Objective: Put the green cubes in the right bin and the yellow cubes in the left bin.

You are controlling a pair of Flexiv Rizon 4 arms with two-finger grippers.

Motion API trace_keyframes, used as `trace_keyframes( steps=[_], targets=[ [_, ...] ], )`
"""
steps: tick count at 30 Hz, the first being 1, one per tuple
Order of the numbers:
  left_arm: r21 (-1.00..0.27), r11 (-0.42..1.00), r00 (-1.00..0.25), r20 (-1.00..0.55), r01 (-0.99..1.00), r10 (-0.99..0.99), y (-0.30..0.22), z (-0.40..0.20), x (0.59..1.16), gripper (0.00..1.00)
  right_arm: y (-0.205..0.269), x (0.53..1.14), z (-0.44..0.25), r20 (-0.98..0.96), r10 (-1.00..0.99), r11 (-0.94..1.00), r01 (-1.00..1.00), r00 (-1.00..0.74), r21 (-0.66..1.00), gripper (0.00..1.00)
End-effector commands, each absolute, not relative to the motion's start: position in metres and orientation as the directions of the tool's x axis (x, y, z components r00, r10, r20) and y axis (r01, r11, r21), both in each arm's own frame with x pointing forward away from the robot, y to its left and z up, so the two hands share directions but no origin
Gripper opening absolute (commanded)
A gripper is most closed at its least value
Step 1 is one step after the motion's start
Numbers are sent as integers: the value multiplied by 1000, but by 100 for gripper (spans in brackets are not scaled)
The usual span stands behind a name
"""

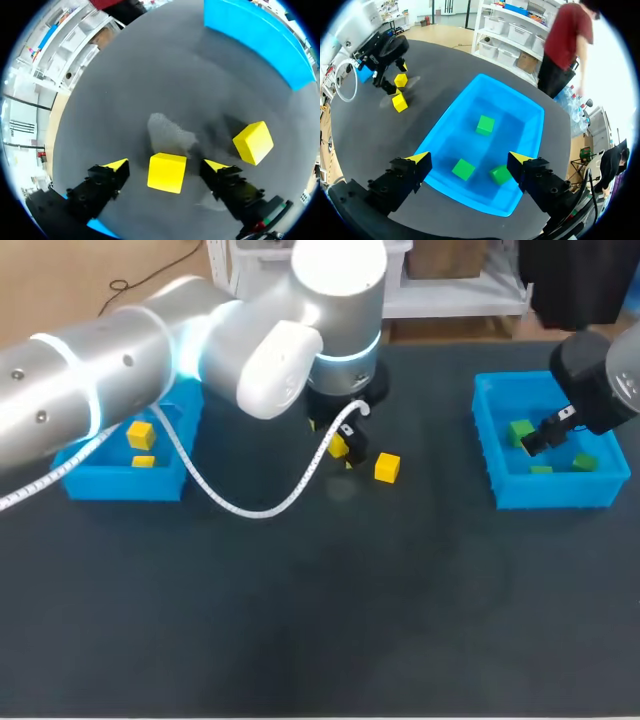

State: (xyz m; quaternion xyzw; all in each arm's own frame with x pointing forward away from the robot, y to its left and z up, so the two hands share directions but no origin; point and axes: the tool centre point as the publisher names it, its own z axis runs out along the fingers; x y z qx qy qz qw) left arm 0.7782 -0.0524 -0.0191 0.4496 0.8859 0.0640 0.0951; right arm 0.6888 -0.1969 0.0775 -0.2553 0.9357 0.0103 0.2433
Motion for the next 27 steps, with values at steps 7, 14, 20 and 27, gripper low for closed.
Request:
trace_keyframes(
  steps=[7,14,20,27],
  targets=[
    [206,649,-637,-128,733,760,-35,-22,778,0,-197,687,77,-465,-471,871,-479,-750,-109,100],
    [248,701,-664,-226,668,713,-12,10,784,0,-197,687,77,-465,-471,871,-479,-750,-109,100],
    [283,803,-716,-364,524,596,29,58,799,0,-197,687,77,-465,-471,871,-479,-750,-109,100],
    [301,892,-754,-481,338,448,92,103,804,0,-197,687,77,-465,-471,871,-479,-750,-109,100]
  ],
)
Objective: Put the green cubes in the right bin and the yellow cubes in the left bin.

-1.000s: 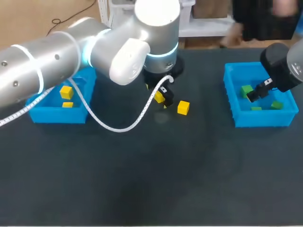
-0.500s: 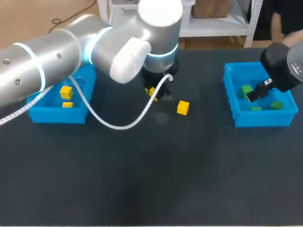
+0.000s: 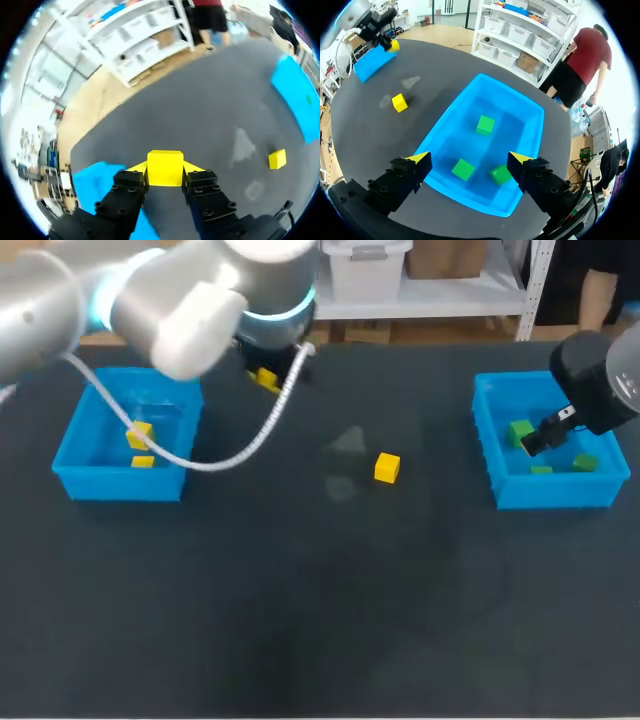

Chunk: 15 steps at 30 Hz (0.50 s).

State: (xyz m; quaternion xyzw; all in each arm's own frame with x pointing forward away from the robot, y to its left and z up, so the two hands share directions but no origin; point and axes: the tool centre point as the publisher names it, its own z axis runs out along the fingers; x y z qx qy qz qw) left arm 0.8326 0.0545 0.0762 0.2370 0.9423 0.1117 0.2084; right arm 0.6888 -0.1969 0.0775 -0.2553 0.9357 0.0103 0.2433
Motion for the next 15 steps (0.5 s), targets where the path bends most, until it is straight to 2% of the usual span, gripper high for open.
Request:
trace_keyframes(
  steps=[1,15],
  targets=[
    [304,900,-762,-485,312,429,102,106,803,0,-197,687,77,-465,-471,871,-479,-750,-109,100],
    [304,952,-858,-478,38,186,207,91,765,0,-197,687,77,-465,-471,871,-479,-750,-109,100]
  ],
)
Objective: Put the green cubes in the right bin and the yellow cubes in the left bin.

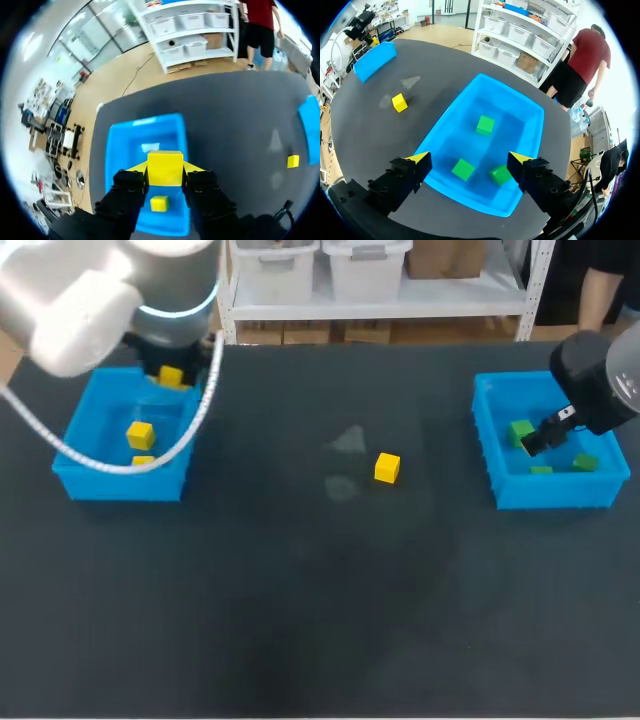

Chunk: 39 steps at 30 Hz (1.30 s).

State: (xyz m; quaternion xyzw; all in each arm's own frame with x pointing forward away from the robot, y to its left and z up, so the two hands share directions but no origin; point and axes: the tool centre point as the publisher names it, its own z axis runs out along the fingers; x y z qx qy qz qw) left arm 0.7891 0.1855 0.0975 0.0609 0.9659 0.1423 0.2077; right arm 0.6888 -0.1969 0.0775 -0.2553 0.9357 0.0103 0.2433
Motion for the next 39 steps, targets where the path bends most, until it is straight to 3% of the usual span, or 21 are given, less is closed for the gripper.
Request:
trace_keyframes(
  steps=[1,5,6,10,17,27,33,39],
  targets=[
    [297,955,-863,-476,23,169,211,89,763,0,-197,687,77,-465,-471,871,-479,-750,-109,100],
    [293,956,-869,-473,-1,144,222,85,758,0,-197,687,77,-465,-471,871,-479,-750,-109,100],
    [288,958,-869,-475,-6,138,223,85,758,100,-197,687,77,-465,-471,871,-479,-750,-109,100],
    [253,967,-853,-501,20,149,214,94,760,100,-197,687,77,-465,-471,871,-479,-750,-109,100],
    [237,941,-783,-525,243,334,149,131,767,100,-197,687,77,-465,-471,871,-479,-750,-109,100],
    [161,657,-530,-466,736,708,20,131,742,100,-197,687,77,-465,-471,871,-479,-750,-109,100],
    [125,549,-468,-388,827,794,-34,101,733,100,-197,687,77,-465,-471,871,-479,-750,-109,100],
    [86,547,-490,-346,833,800,-77,80,732,100,-197,687,77,-465,-471,871,-479,-750,-109,100]
  ],
)
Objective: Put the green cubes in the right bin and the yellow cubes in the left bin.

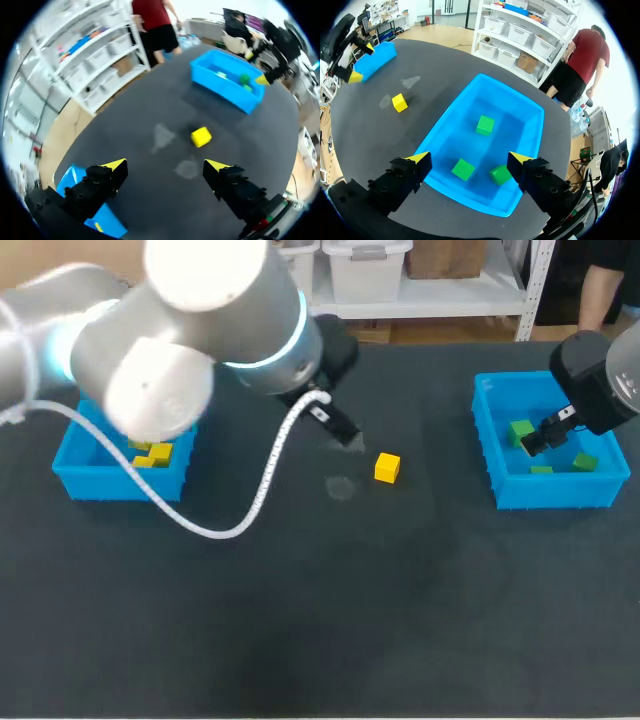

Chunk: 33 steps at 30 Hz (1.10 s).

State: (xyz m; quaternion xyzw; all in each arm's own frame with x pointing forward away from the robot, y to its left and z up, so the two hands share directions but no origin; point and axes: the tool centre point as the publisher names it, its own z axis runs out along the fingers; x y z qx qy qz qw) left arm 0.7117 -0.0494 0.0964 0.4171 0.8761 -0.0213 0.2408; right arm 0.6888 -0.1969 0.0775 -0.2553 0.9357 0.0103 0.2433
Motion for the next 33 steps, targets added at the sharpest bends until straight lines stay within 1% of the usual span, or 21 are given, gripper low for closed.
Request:
trace_keyframes(
  steps=[1,5,8,14,20,22,26,33],
  targets=[
    [78,552,-500,-335,830,799,-83,76,732,100,-197,687,77,-465,-471,871,-479,-750,-109,100],
    [18,589,-555,-309,808,772,-103,66,731,100,-197,687,77,-465,-471,871,-479,-750,-109,100],
    [29,593,-562,-284,805,777,-114,57,729,100,-197,687,77,-465,-471,871,-479,-750,-109,100],
    [24,636,-615,-230,771,754,-128,39,735,100,-197,687,77,-465,-471,871,-479,-750,-109,100],
    [63,631,-611,-193,773,768,-134,30,731,100,-197,687,77,-465,-471,871,-479,-750,-109,100],
    [119,619,-595,-185,776,782,-134,26,729,100,-197,687,77,-465,-471,871,-479,-750,-109,100],
    [155,611,-589,-165,776,791,-135,18,727,100,-197,687,77,-465,-471,871,-479,-750,-109,100],
    [158,621,-605,-139,768,784,-132,7,726,100,-197,687,77,-465,-471,871,-479,-750,-109,100]
  ],
)
